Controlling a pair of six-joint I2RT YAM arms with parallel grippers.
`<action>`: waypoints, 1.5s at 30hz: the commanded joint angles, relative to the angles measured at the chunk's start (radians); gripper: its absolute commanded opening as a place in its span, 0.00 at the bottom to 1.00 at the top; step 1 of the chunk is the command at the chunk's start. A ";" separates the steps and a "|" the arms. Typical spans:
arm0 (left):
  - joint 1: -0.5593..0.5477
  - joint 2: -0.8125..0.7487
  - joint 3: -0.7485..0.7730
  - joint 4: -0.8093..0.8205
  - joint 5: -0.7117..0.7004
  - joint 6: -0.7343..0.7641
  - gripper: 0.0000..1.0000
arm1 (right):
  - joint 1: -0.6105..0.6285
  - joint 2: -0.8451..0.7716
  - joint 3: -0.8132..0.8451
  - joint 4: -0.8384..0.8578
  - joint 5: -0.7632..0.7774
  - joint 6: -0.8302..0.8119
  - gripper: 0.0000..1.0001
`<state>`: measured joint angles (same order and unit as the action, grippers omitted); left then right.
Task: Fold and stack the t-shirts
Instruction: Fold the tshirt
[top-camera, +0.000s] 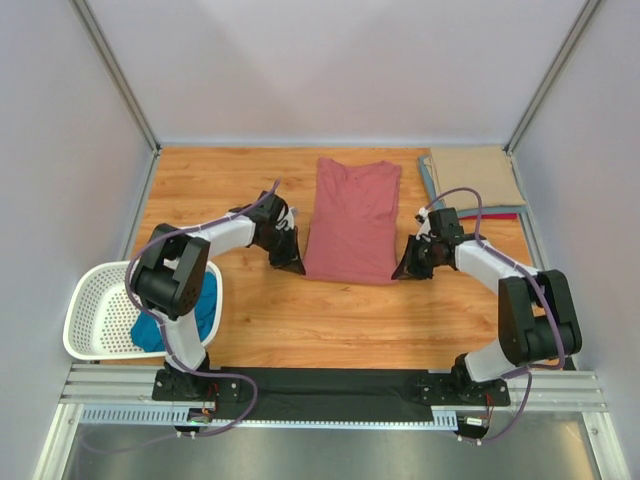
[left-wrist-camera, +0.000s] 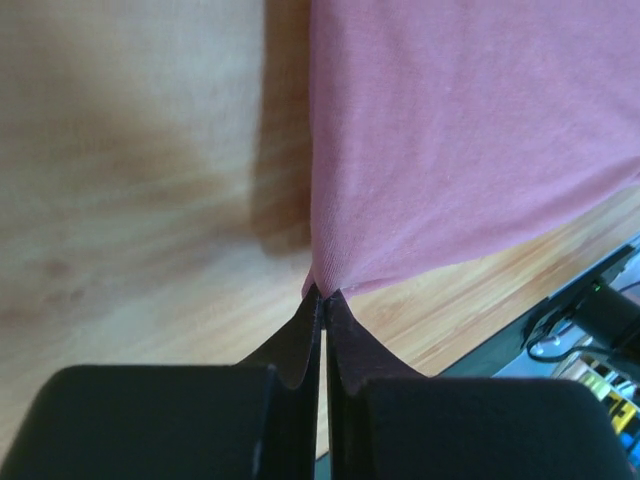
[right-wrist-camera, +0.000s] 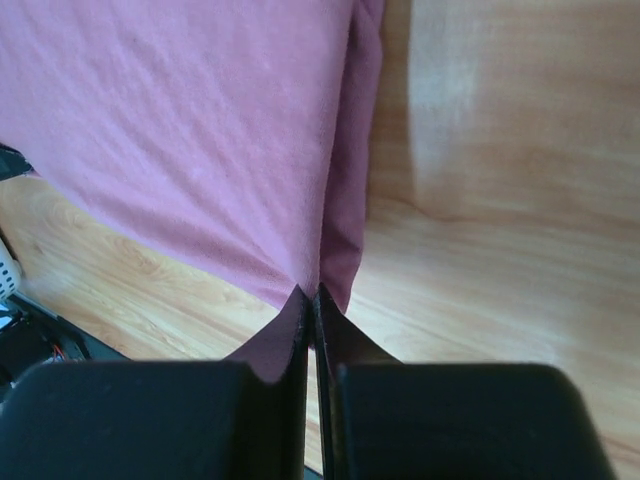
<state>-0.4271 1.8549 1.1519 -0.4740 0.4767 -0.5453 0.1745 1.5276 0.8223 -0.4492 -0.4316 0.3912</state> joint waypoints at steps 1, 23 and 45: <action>-0.004 -0.082 -0.072 -0.064 -0.043 -0.010 0.00 | -0.001 -0.066 -0.061 -0.046 0.045 0.015 0.00; -0.113 -0.232 -0.041 -0.434 -0.354 -0.047 0.29 | 0.091 -0.313 -0.111 -0.209 0.153 0.149 0.26; -0.015 0.253 0.546 -0.294 -0.084 0.084 0.27 | 0.080 0.281 0.360 0.004 0.114 0.000 0.27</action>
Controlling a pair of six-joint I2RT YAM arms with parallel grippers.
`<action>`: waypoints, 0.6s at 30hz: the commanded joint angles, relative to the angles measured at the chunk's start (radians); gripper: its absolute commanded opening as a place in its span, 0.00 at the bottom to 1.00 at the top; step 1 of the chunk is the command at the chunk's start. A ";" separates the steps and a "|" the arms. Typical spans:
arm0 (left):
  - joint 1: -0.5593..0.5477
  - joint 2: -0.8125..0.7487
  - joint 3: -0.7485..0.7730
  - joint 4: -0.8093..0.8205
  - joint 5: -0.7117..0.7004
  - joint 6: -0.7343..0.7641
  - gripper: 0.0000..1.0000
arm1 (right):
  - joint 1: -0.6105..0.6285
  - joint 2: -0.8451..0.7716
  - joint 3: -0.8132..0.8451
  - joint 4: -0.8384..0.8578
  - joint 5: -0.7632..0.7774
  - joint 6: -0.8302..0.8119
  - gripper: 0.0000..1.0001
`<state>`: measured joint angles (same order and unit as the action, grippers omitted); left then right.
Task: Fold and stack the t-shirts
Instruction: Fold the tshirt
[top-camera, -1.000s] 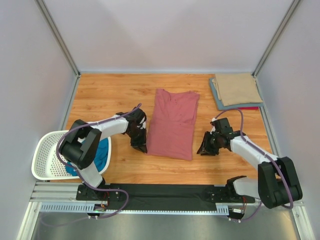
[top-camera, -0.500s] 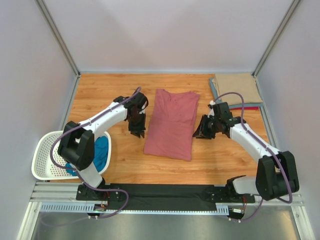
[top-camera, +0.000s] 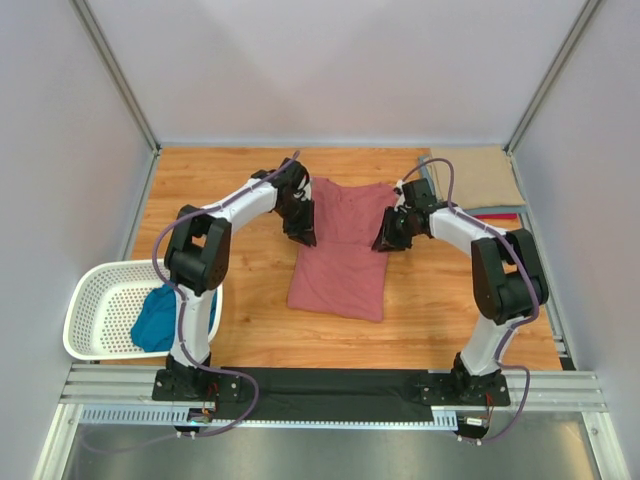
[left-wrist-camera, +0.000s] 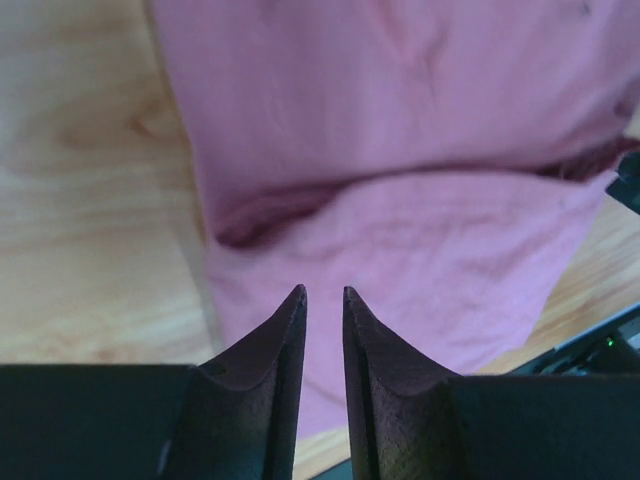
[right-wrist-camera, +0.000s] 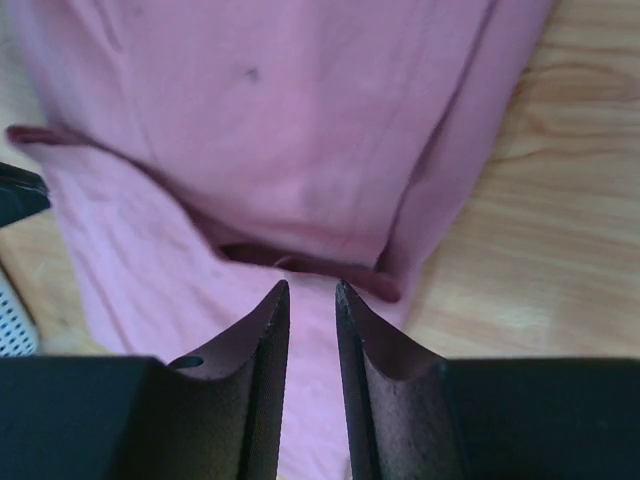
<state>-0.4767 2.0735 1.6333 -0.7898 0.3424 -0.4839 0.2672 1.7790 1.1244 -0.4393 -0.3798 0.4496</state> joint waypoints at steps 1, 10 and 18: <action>0.052 0.046 0.077 0.020 0.053 0.022 0.27 | -0.020 0.037 0.063 -0.009 0.093 -0.060 0.27; 0.098 0.033 0.140 0.029 0.078 0.044 0.29 | -0.026 0.001 0.117 -0.111 0.225 -0.055 0.28; 0.098 -0.252 -0.150 -0.089 -0.077 0.022 0.41 | 0.020 -0.280 -0.118 -0.254 0.226 0.213 0.52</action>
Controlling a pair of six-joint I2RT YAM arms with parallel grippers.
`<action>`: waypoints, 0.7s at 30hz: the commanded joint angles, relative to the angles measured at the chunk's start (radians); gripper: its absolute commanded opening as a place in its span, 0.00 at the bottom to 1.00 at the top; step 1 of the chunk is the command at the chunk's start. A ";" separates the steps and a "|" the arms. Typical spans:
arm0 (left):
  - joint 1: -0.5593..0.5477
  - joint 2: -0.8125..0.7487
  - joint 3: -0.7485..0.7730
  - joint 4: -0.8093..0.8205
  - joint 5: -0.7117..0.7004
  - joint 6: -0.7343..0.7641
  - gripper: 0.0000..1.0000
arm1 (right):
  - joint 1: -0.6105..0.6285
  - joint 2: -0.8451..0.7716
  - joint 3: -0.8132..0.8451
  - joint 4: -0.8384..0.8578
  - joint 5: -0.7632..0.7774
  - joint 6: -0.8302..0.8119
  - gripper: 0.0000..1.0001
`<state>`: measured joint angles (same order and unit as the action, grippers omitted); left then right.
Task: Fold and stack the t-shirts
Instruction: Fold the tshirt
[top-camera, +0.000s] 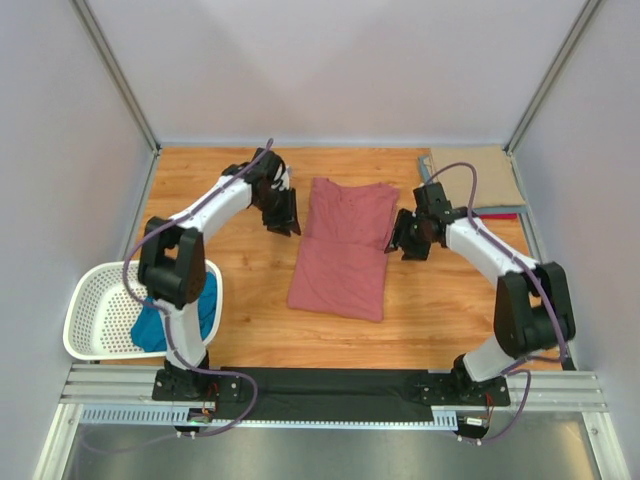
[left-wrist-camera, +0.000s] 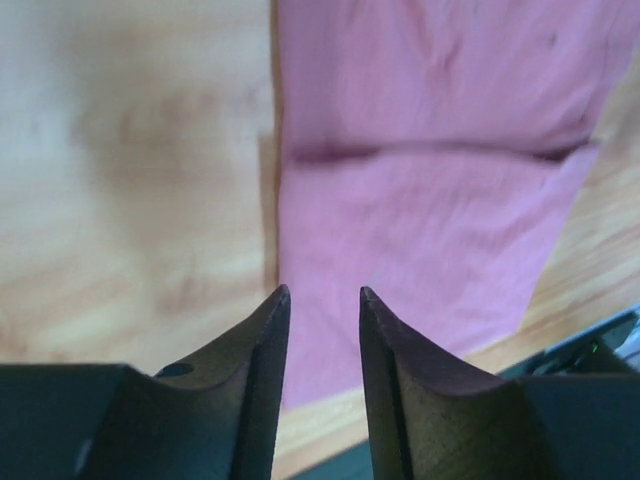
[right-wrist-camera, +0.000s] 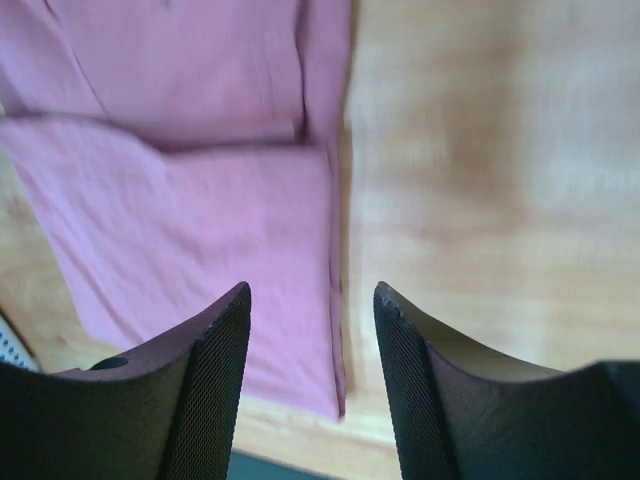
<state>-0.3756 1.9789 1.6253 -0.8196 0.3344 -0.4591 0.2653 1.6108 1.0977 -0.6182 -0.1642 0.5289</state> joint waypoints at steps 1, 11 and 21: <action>-0.003 -0.193 -0.204 -0.040 -0.063 -0.010 0.42 | 0.034 -0.145 -0.132 -0.058 -0.007 0.158 0.55; -0.035 -0.492 -0.731 0.255 0.163 -0.104 0.52 | 0.126 -0.436 -0.467 0.046 -0.097 0.290 0.58; -0.039 -0.460 -0.880 0.356 0.199 -0.164 0.52 | 0.244 -0.468 -0.653 0.222 -0.084 0.473 0.56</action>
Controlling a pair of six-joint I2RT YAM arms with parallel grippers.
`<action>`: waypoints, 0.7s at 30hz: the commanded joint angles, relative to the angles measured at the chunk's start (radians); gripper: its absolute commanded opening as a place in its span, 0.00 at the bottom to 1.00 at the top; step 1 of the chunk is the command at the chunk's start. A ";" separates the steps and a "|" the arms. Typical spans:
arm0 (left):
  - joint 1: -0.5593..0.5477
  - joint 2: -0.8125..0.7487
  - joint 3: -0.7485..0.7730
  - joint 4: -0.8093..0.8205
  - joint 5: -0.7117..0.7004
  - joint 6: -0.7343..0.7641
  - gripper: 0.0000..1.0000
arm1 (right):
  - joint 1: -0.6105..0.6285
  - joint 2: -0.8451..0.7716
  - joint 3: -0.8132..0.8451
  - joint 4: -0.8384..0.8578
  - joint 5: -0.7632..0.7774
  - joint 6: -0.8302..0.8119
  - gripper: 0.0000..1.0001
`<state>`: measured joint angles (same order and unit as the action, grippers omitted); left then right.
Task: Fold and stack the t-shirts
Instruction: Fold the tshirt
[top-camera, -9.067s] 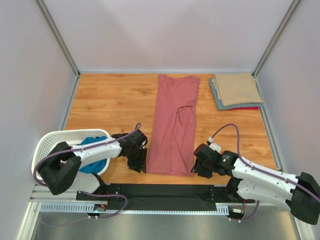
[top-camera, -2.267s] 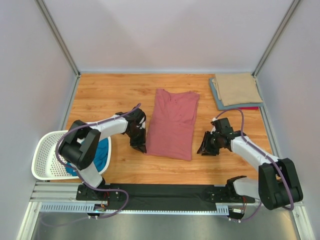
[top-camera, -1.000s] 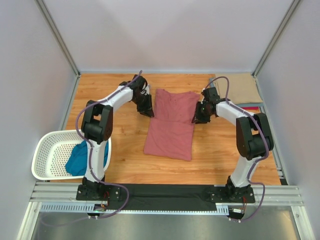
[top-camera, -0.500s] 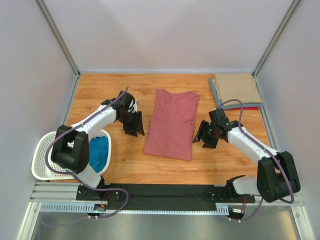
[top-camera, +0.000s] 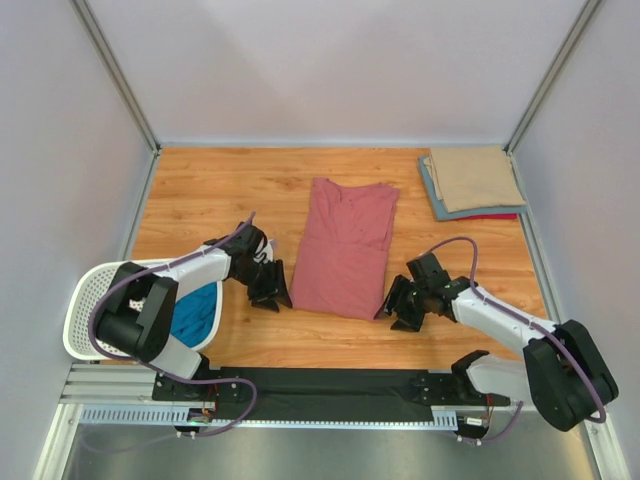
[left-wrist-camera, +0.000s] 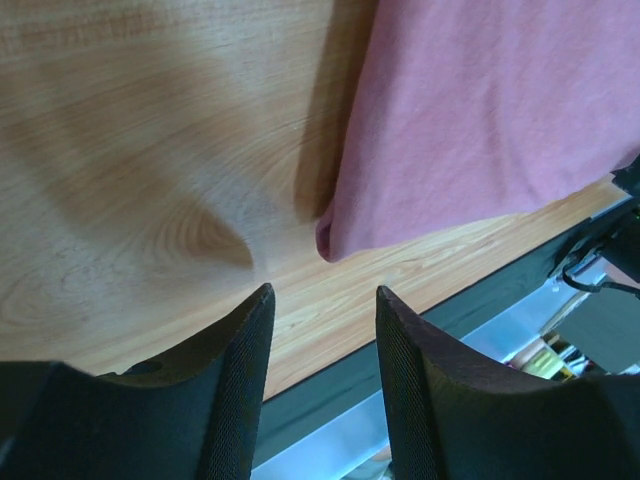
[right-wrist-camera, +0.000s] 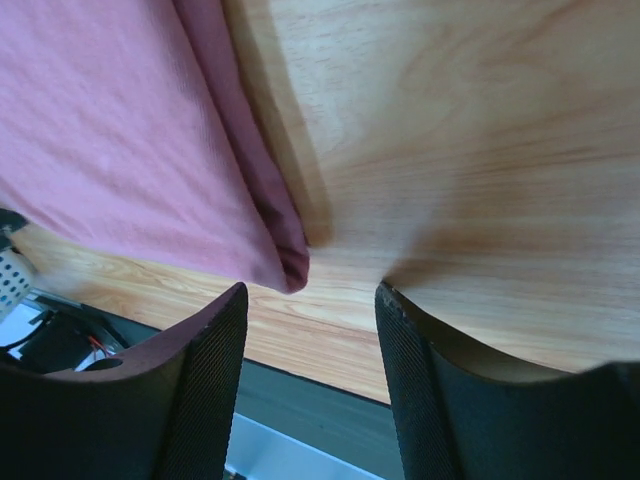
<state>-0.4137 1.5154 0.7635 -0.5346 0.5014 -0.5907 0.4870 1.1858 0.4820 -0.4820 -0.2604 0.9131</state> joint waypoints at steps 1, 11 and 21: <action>0.000 0.011 -0.026 0.084 0.028 -0.035 0.52 | 0.027 -0.051 -0.046 0.095 0.016 0.110 0.56; 0.000 0.058 -0.039 0.143 0.000 -0.084 0.52 | 0.048 -0.101 -0.089 0.141 0.068 0.176 0.54; 0.000 0.072 -0.052 0.151 -0.044 -0.101 0.47 | 0.056 -0.072 -0.131 0.217 0.076 0.210 0.48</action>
<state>-0.4137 1.5688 0.7280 -0.4187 0.5140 -0.6838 0.5304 1.0969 0.3710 -0.3088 -0.2153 1.0969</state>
